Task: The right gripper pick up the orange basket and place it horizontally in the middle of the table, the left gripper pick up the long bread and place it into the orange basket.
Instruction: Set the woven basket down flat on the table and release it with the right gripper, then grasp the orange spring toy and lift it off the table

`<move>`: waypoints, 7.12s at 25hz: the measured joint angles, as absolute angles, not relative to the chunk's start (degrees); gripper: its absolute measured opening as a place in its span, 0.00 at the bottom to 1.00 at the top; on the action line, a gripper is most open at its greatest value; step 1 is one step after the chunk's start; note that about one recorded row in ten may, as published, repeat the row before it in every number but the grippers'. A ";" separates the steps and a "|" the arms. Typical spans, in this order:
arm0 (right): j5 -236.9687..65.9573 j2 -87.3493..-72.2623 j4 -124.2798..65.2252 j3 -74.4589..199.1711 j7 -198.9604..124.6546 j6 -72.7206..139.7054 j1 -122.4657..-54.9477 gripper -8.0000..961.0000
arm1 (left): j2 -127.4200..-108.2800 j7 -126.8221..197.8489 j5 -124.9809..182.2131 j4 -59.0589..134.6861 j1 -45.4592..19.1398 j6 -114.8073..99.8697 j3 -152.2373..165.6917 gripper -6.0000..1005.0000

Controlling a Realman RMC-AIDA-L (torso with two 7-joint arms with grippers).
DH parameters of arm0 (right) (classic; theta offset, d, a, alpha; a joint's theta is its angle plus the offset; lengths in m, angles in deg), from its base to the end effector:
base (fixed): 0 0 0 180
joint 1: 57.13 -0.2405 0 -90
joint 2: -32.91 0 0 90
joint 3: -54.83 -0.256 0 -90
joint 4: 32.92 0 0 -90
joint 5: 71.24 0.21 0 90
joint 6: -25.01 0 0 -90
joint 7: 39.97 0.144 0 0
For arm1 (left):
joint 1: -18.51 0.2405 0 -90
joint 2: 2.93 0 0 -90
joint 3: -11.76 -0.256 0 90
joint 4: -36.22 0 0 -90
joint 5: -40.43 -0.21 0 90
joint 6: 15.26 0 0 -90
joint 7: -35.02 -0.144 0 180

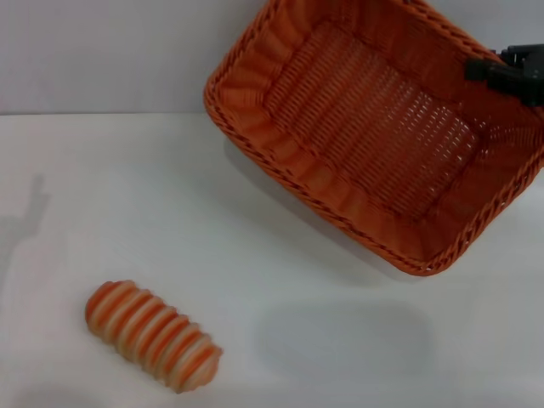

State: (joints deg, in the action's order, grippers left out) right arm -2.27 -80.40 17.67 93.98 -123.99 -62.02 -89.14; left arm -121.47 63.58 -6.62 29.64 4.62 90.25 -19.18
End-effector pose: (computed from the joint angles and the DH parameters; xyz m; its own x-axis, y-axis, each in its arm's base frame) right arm 0.2442 0.3761 0.0873 0.7774 -0.3354 -0.5321 -0.5383 -0.7924 -0.2869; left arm -0.3481 0.2151 0.0417 0.3989 -0.3871 0.8313 0.8704 -0.1253 -0.4761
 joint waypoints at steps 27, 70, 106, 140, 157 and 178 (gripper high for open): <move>-0.21 -69.60 22.13 107.66 -124.74 -81.73 -96.13 0.18 | -121.66 63.95 -6.77 29.37 4.43 91.45 -19.64 0.79; -16.35 -79.75 11.46 108.67 -134.18 -70.08 -104.76 0.17 | -121.67 64.83 -6.86 28.05 3.01 90.20 -19.70 0.75; -17.55 -80.13 12.45 110.02 -132.76 -68.25 -106.81 0.27 | -121.67 64.99 -6.85 27.35 2.55 90.13 -19.70 0.72; 32.93 -84.17 -3.14 71.86 -154.22 -65.79 -69.77 0.41 | -113.95 88.60 -8.70 50.93 10.07 81.23 -46.26 0.70; 33.28 -82.49 -7.94 53.18 -154.04 -65.11 -67.20 0.41 | -109.00 102.22 -47.72 59.90 9.75 76.73 -39.36 0.68; 33.11 -82.61 -10.57 52.22 -153.98 -64.22 -70.10 0.41 | -113.39 99.71 -55.07 59.35 9.40 70.62 -37.98 0.66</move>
